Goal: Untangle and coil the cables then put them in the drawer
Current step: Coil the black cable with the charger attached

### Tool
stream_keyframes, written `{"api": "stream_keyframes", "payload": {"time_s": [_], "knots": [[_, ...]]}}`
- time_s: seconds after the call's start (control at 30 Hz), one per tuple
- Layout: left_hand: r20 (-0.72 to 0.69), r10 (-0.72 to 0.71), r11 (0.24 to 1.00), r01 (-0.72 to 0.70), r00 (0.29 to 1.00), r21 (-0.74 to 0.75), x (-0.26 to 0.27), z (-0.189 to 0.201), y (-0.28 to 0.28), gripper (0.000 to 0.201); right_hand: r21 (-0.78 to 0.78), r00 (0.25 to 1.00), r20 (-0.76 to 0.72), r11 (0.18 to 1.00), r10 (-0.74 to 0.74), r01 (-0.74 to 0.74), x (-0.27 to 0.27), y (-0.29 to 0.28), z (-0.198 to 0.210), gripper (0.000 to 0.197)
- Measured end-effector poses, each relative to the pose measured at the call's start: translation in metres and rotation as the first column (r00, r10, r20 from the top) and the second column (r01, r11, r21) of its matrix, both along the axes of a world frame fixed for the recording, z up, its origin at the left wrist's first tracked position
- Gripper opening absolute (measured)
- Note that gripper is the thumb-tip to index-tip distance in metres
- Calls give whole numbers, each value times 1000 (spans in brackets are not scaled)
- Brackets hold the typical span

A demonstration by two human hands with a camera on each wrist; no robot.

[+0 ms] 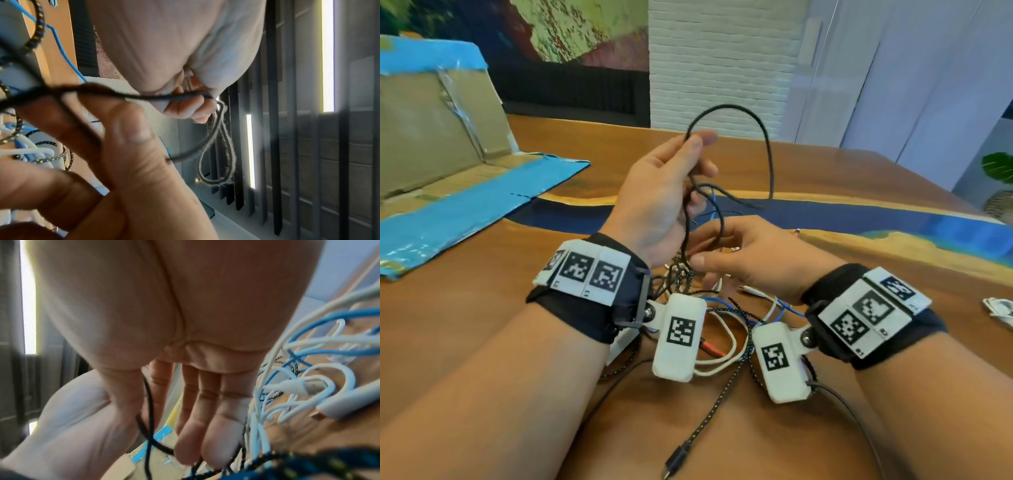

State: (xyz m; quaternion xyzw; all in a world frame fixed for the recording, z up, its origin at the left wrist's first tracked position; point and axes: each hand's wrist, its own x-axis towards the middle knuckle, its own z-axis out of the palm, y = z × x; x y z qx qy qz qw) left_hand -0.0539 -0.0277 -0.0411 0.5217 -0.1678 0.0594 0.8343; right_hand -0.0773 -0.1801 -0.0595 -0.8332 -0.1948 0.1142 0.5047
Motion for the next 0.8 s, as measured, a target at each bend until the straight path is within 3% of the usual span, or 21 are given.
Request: {"api": "stream_keyframes", "payload": {"time_s": [0.03,0.13,0.27,0.37,0.47,0.53,0.57,0.63,0.73,0.8], "knots": [[2,9,1000,-9,1000,8,0,0,1,22,70,1000,-13,997,-14,15,-1,3,-1,7],[-26,32,996,-30,999,79,0,0,3,24,335,996,-84,940,-39,65,1,-1,5,18],[-165,-41,935,96,985,341,3,-6,6,46,680,973,-175,697,-150,230,9,-18,21,21],[-213,-163,844,248,963,475,-3,-8,4,49,796,938,-208,510,-277,327,14,-31,26,24],[-142,-172,761,223,975,609,-2,-12,5,33,857,892,-284,324,-353,401,18,-51,25,26],[-130,-146,753,195,981,628,1,-13,8,21,872,859,-338,216,-383,440,19,-65,19,26],[-128,-126,761,179,984,623,1,-12,9,17,866,848,-358,200,-391,458,19,-71,14,25],[-125,-76,815,134,989,564,1,-10,10,13,824,851,-363,296,-378,483,17,-77,3,16],[-123,-8,930,53,992,363,1,-7,8,15,609,893,-294,653,-341,450,10,-72,-8,14],[-122,-1,966,33,993,257,-2,-4,5,15,416,917,-233,819,-324,395,2,-62,-8,19]]}}
